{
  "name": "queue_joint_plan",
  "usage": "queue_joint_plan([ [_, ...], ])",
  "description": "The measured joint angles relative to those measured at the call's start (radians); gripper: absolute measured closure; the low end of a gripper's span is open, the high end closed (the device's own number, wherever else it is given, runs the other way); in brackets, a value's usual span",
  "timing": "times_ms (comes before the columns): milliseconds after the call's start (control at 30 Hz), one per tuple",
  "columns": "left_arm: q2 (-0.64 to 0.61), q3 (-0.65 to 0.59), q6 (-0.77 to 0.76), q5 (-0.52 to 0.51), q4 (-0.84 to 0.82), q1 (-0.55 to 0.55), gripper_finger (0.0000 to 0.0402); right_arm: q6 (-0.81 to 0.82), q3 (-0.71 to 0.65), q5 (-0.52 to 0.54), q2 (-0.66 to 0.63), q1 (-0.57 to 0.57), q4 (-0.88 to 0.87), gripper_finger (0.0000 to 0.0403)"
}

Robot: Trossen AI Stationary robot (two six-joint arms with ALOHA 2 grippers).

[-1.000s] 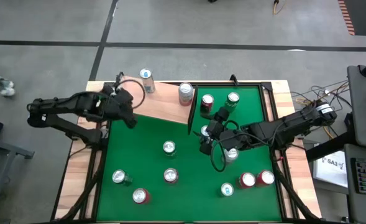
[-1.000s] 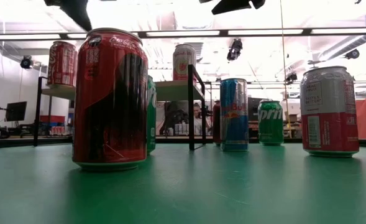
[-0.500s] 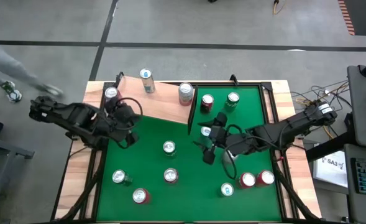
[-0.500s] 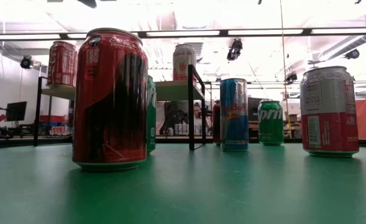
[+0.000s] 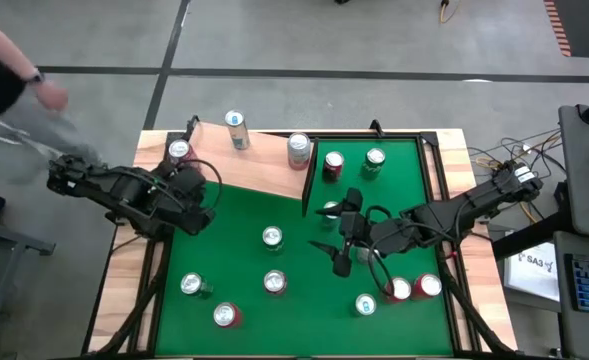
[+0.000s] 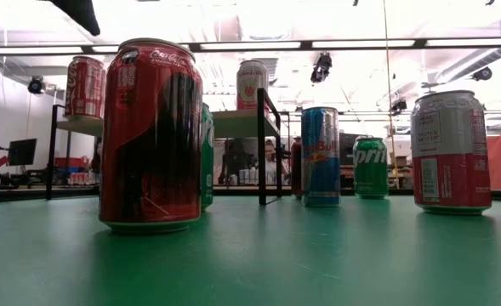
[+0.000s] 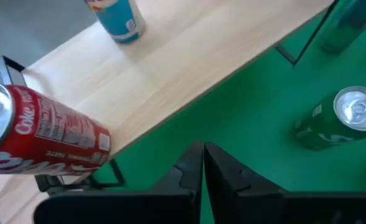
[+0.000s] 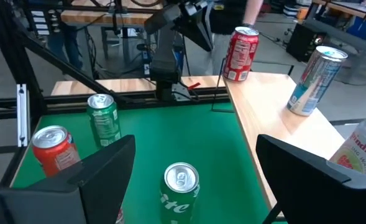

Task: Place canned beverage on shelf
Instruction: Put the red/black soda can on the shelf

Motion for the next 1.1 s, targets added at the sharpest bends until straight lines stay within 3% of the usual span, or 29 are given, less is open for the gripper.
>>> queue_joint_plan([
  [167,-0.004,-0.001,-0.023,-0.094,-0.013,0.045,0.0402,-0.016,0.000,0.001,0.001,0.000,0.001,0.0078],
  [300,-0.008,-0.001,0.042,-0.098,-0.013,0.108,0.0402,-0.030,0.000,0.001,0.001,0.000,0.002,0.0078],
  [567,-0.032,0.002,0.438,0.229,-0.013,0.313,0.0402,-0.040,0.000,0.001,0.002,0.000,0.003,0.0078],
  [867,-0.037,0.004,0.633,0.295,-0.013,0.616,0.0402,-0.048,0.000,0.004,0.002,-0.001,0.003,0.0078],
  [1100,-0.041,0.004,0.706,0.299,-0.013,0.688,0.0402,-0.052,0.000,0.004,0.002,-0.001,0.002,0.0078],
])
